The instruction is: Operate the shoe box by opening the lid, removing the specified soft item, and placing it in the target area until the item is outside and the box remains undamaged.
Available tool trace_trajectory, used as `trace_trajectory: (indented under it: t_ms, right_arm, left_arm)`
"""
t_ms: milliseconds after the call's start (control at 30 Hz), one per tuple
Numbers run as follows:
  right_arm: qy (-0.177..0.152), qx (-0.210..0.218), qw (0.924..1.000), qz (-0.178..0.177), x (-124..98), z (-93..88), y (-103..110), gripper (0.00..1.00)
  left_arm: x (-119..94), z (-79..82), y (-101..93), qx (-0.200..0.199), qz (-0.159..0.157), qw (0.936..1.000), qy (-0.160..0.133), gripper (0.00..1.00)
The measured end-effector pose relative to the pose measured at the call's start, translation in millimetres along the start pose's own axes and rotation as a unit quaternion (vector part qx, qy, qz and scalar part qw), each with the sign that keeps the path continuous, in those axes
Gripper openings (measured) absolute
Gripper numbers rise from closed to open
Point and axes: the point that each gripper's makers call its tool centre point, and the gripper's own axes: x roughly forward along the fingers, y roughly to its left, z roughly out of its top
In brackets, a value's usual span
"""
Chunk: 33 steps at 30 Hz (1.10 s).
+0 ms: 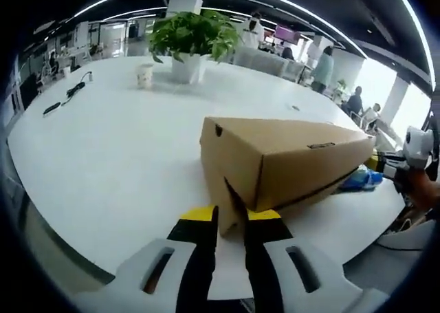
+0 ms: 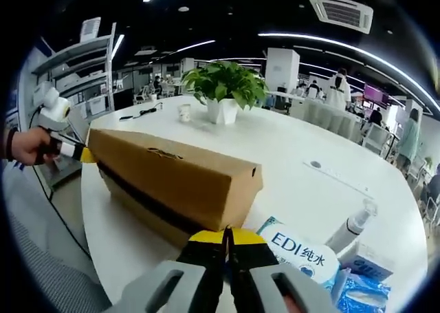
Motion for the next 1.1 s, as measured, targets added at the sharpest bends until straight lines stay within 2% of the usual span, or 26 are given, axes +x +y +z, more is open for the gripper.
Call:
trace_trajectory:
  t_ms: [733, 1100]
  right_arm:
    - [0.019, -0.008, 0.9998, 0.002, -1.4, -14.5, 1.1, 0.0]
    - [0.03, -0.007, 0.9995, 0.007, -1.7, -24.4, 4.1, 0.0]
  left_arm:
    - [-6.2, -8.9, -4.5, 0.025, -0.006, 0.9997, 0.001, 0.13]
    - [-7.2, -15.9, -6.5, 0.024, -0.01, 0.9996, 0.007, 0.13]
